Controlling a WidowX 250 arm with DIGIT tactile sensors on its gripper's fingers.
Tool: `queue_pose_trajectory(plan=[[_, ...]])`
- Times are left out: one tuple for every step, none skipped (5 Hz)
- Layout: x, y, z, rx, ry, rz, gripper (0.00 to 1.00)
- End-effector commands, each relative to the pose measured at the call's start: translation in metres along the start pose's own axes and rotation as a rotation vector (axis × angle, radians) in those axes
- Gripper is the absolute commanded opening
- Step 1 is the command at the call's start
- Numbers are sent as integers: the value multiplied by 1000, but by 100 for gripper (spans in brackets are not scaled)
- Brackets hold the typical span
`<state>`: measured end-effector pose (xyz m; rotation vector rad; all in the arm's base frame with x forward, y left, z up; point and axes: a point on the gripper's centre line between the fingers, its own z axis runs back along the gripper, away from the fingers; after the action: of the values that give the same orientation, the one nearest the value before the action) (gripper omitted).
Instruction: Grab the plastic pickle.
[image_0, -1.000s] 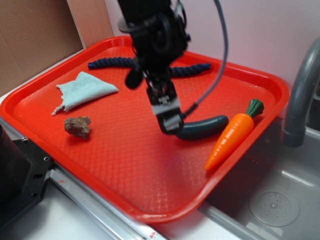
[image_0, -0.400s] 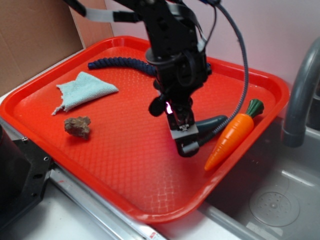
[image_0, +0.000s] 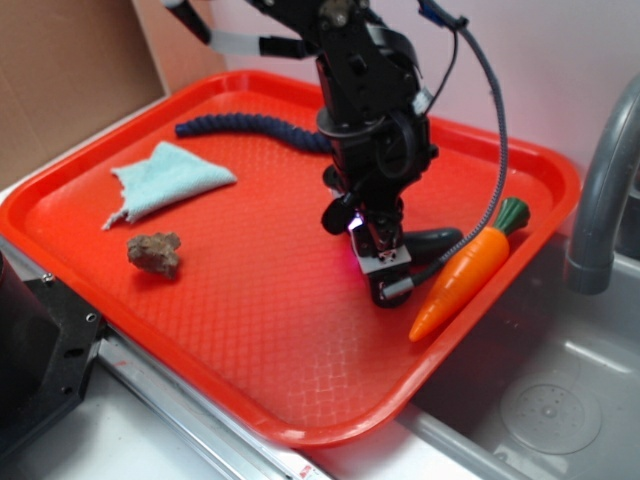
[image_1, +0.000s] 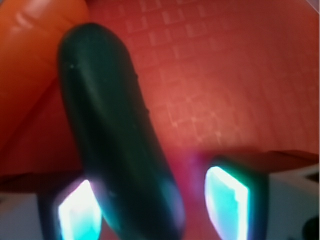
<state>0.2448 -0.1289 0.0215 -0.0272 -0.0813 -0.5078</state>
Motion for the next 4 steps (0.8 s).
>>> queue_pose_trajectory(plan=[[7, 1, 9, -13, -36, -28, 0], [3, 4, 14, -3, -3, -41, 0], [-10, 18, 45, 109, 84, 142, 0], [-33, 36, 95, 8, 54, 306, 0]])
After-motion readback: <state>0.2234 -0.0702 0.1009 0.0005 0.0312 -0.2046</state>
